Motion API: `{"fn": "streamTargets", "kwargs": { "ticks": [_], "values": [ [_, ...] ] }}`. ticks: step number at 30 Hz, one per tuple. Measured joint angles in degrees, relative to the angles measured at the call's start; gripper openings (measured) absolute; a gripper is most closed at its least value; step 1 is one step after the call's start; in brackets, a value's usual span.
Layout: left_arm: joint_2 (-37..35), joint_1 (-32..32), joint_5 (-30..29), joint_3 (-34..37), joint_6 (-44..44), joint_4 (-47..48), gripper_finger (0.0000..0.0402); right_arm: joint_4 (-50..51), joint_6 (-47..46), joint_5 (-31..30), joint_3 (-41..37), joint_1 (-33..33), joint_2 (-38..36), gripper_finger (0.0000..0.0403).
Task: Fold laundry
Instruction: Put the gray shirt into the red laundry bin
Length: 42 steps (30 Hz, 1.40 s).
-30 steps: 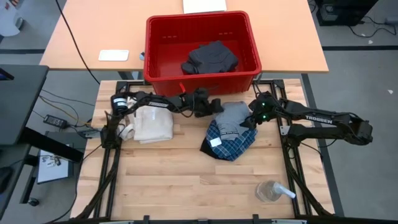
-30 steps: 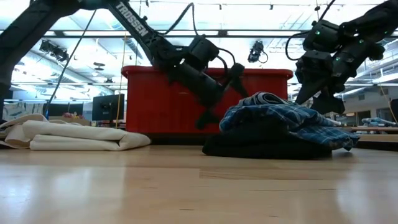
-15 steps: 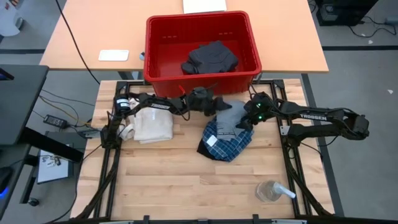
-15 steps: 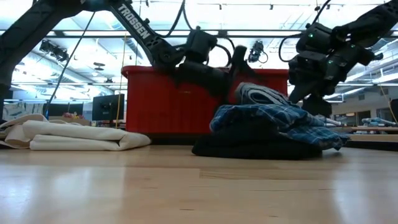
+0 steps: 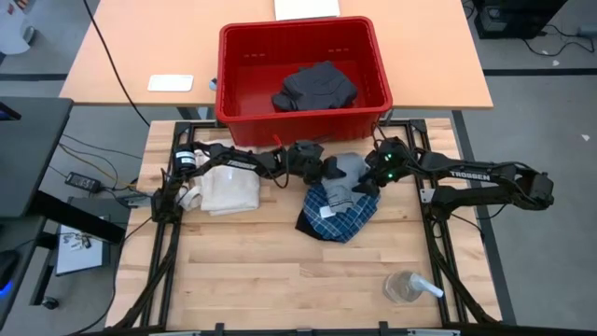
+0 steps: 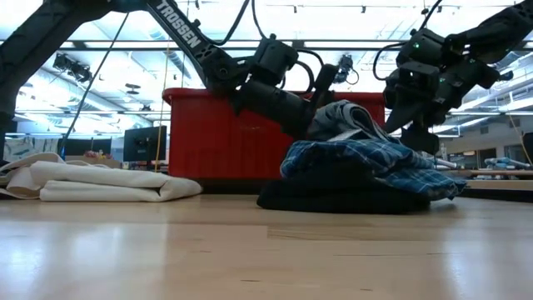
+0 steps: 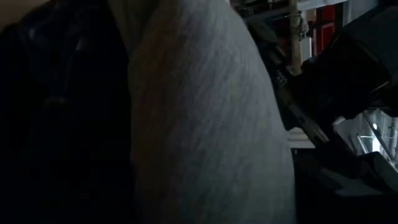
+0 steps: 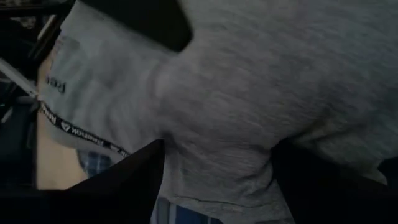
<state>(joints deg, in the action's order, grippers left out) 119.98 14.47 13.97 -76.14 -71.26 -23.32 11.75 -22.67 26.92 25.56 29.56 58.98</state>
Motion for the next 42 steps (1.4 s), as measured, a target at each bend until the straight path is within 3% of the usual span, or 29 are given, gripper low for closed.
{"fn": "streamTargets", "kwargs": {
  "ticks": [6,7,17,22,25,29,33,38,42],
  "values": [
    [0.0,1.2,3.1,0.0,2.8,-2.2,0.0059,4.1,-1.4,3.9,2.2,0.0,-0.3,0.0299],
    [0.0,1.5,4.1,0.0,3.0,-3.5,0.0054,5.8,-1.4,4.2,3.2,0.0,-0.6,0.0299],
    [-5.1,6.9,15.8,0.0,5.0,-7.1,0.0056,20.5,-1.1,3.3,18.1,1.2,-8.9,0.0299],
    [-8.1,7.8,20.0,0.0,5.0,-7.0,0.0056,25.9,0.6,-2.3,26.8,3.2,-13.6,0.0299],
    [-8.5,8.2,21.3,-1.5,2.5,-11.6,0.0056,26.5,1.3,-7.5,31.2,4.6,-16.1,0.0299],
    [-8.6,8.7,22.3,-8.4,0.2,-11.5,0.0056,26.4,2.0,-12.6,35.8,6.9,-17.8,0.0299],
    [-8.4,10.1,22.3,-18.6,5.0,-0.6,0.0056,26.4,2.9,-12.4,37.5,10.1,-18.2,0.0299],
    [-8.5,14.7,16.4,-31.3,15.9,14.4,0.0056,26.5,2.9,-12.5,37.5,12.7,-18.0,0.0299],
    [-6.8,20.1,15.7,-34.9,17.3,16.5,0.0056,25.1,2.9,-12.5,37.5,13.6,-18.0,0.0299]
  ]
}}
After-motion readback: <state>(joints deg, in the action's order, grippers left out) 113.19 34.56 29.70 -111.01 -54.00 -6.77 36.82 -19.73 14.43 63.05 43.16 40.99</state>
